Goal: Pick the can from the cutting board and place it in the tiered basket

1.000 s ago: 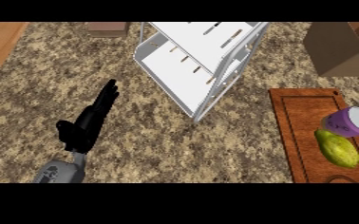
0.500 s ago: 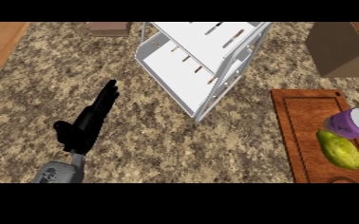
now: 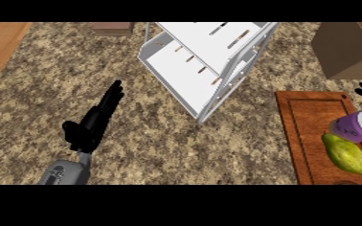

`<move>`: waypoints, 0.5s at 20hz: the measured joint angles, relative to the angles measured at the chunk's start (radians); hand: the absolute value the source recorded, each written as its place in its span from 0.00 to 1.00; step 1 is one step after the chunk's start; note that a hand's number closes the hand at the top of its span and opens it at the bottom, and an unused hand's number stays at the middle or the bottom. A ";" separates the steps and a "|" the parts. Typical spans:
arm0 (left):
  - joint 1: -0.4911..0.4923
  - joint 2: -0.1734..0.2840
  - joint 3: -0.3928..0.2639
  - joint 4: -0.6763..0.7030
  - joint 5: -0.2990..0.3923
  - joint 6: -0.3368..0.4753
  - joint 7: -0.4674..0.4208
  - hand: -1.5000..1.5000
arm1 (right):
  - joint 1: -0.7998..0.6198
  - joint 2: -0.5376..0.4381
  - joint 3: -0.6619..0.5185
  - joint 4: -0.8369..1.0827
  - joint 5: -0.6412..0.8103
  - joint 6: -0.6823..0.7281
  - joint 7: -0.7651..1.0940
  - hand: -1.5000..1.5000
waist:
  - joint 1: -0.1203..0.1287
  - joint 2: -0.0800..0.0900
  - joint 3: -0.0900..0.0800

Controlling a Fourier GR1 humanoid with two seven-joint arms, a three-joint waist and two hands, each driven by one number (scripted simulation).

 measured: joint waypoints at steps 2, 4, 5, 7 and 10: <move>0.010 -0.001 0.006 -0.009 0.000 -0.011 0.000 0.50 | -0.015 0.036 0.027 0.034 0.041 -0.001 0.008 0.00 | 0.003 0.000 0.000; 0.017 -0.001 0.010 -0.029 -0.004 -0.019 0.017 0.50 | -0.017 0.066 0.031 0.058 0.074 0.001 -0.006 0.00 | 0.004 0.000 0.000; 0.015 -0.004 0.013 -0.030 -0.009 -0.020 0.020 0.50 | -0.028 0.081 0.037 0.088 0.095 -0.004 -0.024 0.00 | 0.004 0.000 0.000; 0.001 -0.023 0.018 -0.013 -0.023 -0.013 0.020 0.50 | -0.022 0.107 0.037 0.113 0.128 -0.018 -0.056 0.00 | 0.002 0.000 0.000; 0.010 -0.031 0.022 -0.004 -0.040 -0.018 0.003 0.50 | -0.033 0.138 0.045 0.200 0.196 -0.067 -0.116 0.00 | 0.003 0.000 0.000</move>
